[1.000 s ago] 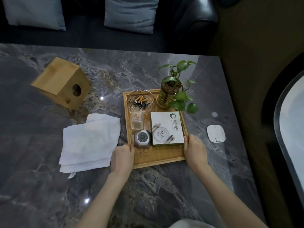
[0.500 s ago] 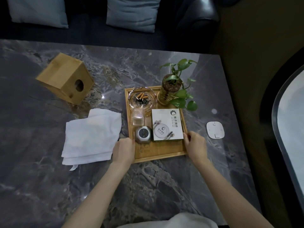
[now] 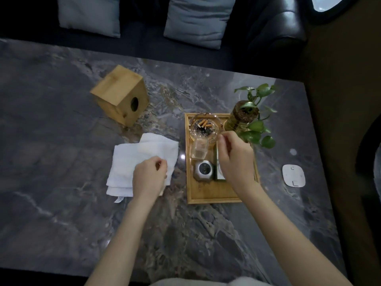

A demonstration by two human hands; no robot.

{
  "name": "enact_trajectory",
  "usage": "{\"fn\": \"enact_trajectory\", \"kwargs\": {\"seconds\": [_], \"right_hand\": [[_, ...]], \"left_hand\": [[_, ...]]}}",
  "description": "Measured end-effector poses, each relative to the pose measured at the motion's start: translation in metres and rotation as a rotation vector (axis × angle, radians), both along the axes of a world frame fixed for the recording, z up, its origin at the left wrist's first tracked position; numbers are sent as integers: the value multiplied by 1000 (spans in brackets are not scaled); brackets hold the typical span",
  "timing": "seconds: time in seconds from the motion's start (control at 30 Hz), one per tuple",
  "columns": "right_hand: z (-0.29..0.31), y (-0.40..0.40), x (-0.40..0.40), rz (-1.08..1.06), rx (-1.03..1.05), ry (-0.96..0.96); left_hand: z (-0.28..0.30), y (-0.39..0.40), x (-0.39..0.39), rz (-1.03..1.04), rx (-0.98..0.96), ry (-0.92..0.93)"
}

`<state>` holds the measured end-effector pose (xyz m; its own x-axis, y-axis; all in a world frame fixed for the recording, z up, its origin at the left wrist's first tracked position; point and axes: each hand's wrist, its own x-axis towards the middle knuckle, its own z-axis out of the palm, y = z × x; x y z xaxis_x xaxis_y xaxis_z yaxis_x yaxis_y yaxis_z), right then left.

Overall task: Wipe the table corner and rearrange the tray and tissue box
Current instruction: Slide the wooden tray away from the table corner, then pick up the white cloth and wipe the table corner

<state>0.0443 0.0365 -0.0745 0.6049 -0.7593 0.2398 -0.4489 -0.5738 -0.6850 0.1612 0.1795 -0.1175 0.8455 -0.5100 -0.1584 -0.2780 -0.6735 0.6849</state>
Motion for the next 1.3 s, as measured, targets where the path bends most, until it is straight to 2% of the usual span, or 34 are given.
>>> {"fn": "enact_trajectory", "kwargs": {"seconds": [0.1,0.17,0.33,0.43,0.57,0.73,0.87,1.03,1.13,1.2,1.3], "right_hand": [[-1,18,34,170,57,-3],[-11,29,57,262,68,50],[-54,47,101,429,253,359],[-82,47,116,455,148,592],[-102,47,118,409,122,772],[-109,52,114,365,9,681],[-106,56,114,334,75,642],[-91,53,108,368,430,486],[-72,53,101,369,719,371],[-56,53,94,360,886,299],[-33,49,78,316,1017,242]], "left_hand": [[-6,17,11,134,-70,-89],[-21,28,17,173,-9,-87],[-55,53,17,275,276,-8],[-68,56,12,346,322,81],[-77,56,8,317,339,53],[-80,55,8,323,229,-30],[-75,50,6,326,135,-44],[-66,45,13,347,-21,110],[-65,46,19,307,-48,199],[-58,43,21,271,-135,330],[-40,38,16,273,-340,642]]}}
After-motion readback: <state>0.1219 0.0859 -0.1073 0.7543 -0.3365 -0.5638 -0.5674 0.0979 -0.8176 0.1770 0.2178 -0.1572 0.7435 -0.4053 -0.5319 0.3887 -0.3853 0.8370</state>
